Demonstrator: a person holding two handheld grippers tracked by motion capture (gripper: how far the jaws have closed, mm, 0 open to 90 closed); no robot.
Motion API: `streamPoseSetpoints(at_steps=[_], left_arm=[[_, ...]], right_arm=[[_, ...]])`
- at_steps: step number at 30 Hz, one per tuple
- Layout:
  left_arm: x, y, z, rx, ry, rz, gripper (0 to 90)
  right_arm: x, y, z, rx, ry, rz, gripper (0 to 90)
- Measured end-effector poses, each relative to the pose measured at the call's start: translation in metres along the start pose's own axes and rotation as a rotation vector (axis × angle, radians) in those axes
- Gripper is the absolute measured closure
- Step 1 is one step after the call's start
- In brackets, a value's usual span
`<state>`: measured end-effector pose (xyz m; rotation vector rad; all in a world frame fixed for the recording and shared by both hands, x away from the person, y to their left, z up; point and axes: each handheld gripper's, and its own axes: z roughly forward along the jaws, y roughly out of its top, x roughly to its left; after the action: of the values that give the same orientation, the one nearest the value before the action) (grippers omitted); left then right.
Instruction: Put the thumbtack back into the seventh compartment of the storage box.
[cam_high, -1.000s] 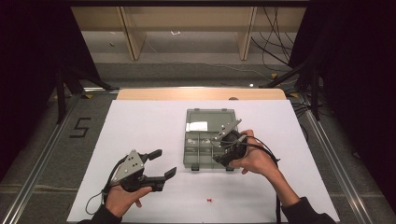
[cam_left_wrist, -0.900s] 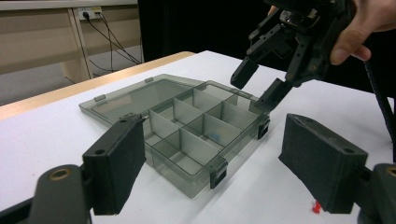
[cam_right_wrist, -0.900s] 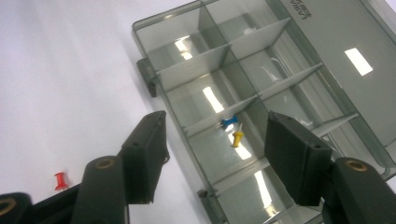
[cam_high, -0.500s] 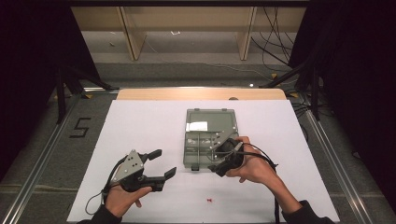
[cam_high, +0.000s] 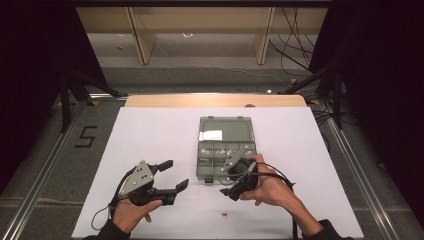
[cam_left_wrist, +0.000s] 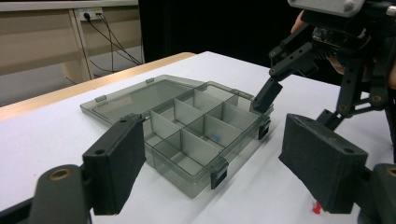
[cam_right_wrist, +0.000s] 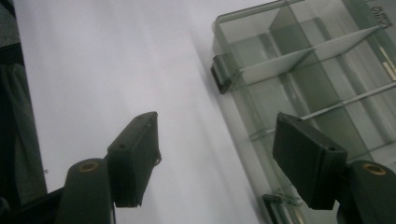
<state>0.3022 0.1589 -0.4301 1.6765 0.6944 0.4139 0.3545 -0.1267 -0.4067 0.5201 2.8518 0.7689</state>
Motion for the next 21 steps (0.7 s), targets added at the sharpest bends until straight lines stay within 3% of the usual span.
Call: streamPoseSetpoints(at_steps=[1, 21], left_arm=[[0.001, 0.0, 0.0, 0.001, -0.003, 0.017, 21.1], [0.001, 0.001, -0.001, 0.01, 0.004, 0.02, 21.1]], right_arm=[[0.001, 0.0, 0.0, 0.004, 0.004, -0.002, 31.2], [0.021, -0.008, 0.017, 0.064, 0.057, -0.06, 30.8]])
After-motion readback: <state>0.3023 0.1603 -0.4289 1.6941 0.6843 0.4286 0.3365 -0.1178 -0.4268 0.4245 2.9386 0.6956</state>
